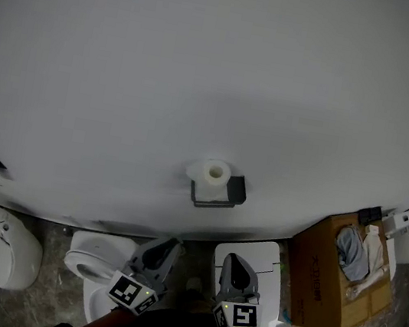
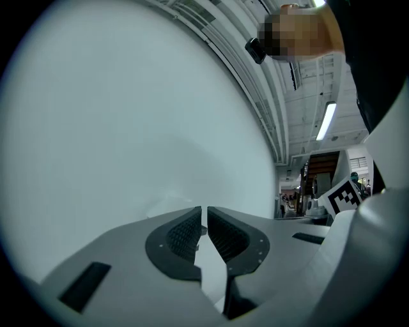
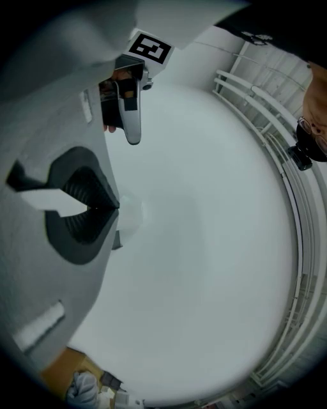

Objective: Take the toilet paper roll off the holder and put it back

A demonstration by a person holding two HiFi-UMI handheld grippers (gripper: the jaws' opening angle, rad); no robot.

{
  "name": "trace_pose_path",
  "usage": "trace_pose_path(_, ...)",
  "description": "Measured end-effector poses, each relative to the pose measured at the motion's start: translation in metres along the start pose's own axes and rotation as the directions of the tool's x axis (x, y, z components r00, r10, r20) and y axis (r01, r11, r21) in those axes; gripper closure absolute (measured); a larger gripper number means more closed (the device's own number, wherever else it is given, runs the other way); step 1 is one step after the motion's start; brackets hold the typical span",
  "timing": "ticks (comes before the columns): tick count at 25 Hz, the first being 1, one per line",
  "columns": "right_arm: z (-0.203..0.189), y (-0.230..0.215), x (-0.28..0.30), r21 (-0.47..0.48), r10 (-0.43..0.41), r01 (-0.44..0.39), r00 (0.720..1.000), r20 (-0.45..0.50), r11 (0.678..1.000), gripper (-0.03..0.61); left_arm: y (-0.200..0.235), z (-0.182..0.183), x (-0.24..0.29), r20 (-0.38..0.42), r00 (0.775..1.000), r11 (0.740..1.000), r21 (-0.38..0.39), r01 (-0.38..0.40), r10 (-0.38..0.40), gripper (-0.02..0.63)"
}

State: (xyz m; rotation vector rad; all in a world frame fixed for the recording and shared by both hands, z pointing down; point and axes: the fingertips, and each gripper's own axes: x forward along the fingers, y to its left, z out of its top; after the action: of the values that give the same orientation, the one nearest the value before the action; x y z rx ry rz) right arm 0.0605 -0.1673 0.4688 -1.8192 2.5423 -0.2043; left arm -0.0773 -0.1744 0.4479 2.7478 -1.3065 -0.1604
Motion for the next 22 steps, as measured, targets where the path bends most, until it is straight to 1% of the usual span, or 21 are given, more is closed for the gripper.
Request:
trace_pose_path(2,0.0,-0.014,0.014,0.007,-0.007,0.007,1.0,-0.006,1.0,0.58,0.011,0.007,0.027,0.02,1.0,1.0,0.023,0.019,-0.019,0.579)
trace_pose_path(5,-0.001,-0.029,0.03,0.009,-0.007,0.007,1.0,-0.006,1.0,0.58,0.028,0.016,0.063,0.037,0.998,0.998,0.05,0.041,-0.043,0.499)
trace_pose_path(9,-0.005,-0.043,0.048,0.027,-0.022,0.022,1.0,-0.015,0.999,0.58,0.042,0.004,0.105,0.001,0.998,0.998,0.02,0.059,-0.059,0.419)
trace_pose_path(11,-0.005,-0.049,0.055,0.035,-0.021,0.022,1.0,-0.018,0.999,0.58,0.048,0.0,0.123,-0.003,0.999,0.999,0.009,0.045,-0.045,0.358)
trace_pose_path(13,-0.006,-0.057,0.061,0.055,-0.029,0.031,0.999,-0.026,0.998,0.58,0.053,-0.004,0.139,-0.009,1.0,1.0,0.016,0.023,-0.023,0.324)
trace_pose_path(16,-0.009,-0.072,0.069,0.055,-0.05,0.052,0.998,-0.04,0.997,0.58,0.058,-0.017,0.164,-0.047,0.999,0.999,0.047,0.01,-0.008,0.289)
trace_pose_path(19,-0.007,-0.083,0.072,0.051,-0.064,0.066,0.997,-0.034,0.997,0.58,0.062,-0.027,0.182,-0.074,0.997,0.995,0.101,-0.006,0.013,0.267)
trace_pose_path(20,-0.008,-0.088,0.073,0.056,-0.07,0.072,0.997,-0.031,0.996,0.58,0.065,-0.029,0.186,-0.079,0.997,0.994,0.106,-0.016,0.024,0.262)
trace_pose_path(22,-0.009,-0.099,0.074,0.081,-0.087,0.089,0.996,-0.029,0.993,0.58,0.071,-0.032,0.194,-0.09,0.995,0.996,0.088,-0.034,0.042,0.253)
